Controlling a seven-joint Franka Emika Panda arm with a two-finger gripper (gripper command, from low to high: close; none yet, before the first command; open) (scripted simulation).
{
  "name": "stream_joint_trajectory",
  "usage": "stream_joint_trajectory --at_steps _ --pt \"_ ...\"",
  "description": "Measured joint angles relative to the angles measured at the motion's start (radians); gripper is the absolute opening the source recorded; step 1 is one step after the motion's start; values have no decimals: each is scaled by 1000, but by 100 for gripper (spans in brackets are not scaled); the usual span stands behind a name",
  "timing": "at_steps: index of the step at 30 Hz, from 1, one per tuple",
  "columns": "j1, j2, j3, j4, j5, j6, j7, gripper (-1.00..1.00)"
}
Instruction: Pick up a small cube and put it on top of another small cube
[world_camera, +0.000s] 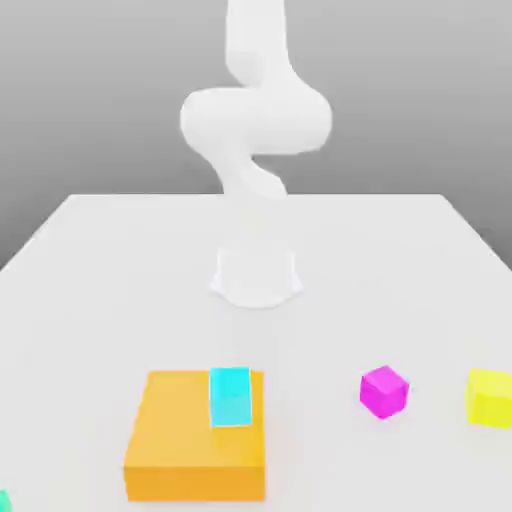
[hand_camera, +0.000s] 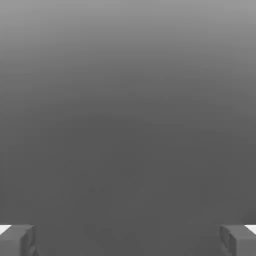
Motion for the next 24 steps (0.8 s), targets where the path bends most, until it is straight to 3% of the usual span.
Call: stream_joint_trajectory --at_steps 19,24 --pt "213 706 229 -440 -30 473 -5 0" --pt "284 889 152 -444 -158 610 89 0"
